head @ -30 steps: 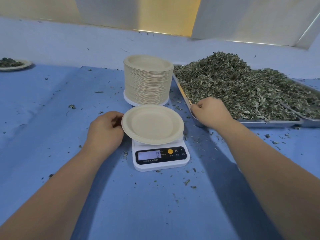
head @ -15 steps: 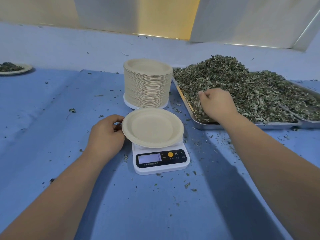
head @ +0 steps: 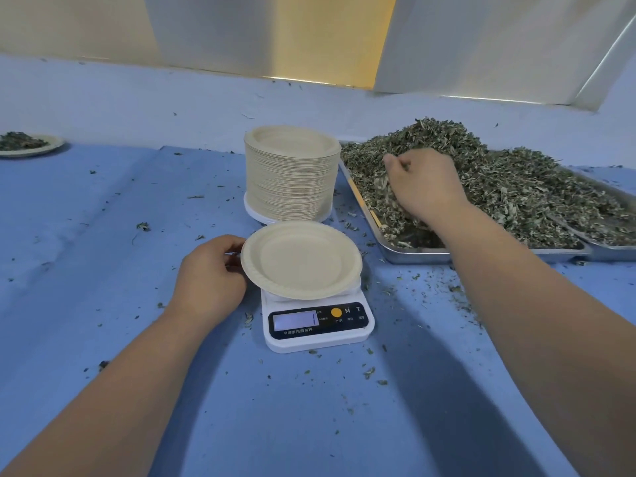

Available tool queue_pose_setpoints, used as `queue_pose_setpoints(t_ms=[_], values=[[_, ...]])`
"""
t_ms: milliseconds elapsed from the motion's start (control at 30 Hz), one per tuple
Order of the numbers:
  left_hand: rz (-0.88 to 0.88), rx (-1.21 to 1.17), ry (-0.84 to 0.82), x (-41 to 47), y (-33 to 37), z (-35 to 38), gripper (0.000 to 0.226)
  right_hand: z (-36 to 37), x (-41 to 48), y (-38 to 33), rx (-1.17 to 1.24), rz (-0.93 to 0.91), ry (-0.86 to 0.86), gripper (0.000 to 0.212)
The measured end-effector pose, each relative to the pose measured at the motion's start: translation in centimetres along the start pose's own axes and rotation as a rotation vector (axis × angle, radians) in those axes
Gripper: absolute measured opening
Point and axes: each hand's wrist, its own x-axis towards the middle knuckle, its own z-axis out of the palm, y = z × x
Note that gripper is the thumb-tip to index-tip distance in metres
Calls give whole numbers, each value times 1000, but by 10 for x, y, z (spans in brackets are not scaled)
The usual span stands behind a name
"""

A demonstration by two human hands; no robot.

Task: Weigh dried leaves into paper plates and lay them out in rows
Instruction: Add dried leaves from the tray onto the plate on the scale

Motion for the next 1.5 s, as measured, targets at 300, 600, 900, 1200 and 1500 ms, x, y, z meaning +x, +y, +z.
queue_pose_setpoints(t_ms=[300, 600, 900, 1200, 1500], values=[[5, -39, -7, 0, -3, -1, 41, 9, -33, -97, 185, -252, 25, 53], [-22, -75, -29, 3, -5, 0, 55, 22, -64, -101, 304, -234, -194, 40], [-41, -73, -21, 3, -6, 0, 53, 30, -59, -46, 238, -151, -147, 24], [-43, -70, -8, 6, -8, 3, 48, 54, -54, 31, -340, 118, -324, 61], [-40, -51, -13, 5, -10, 2, 50, 52, -59, 25, -200, 56, -187, 61]])
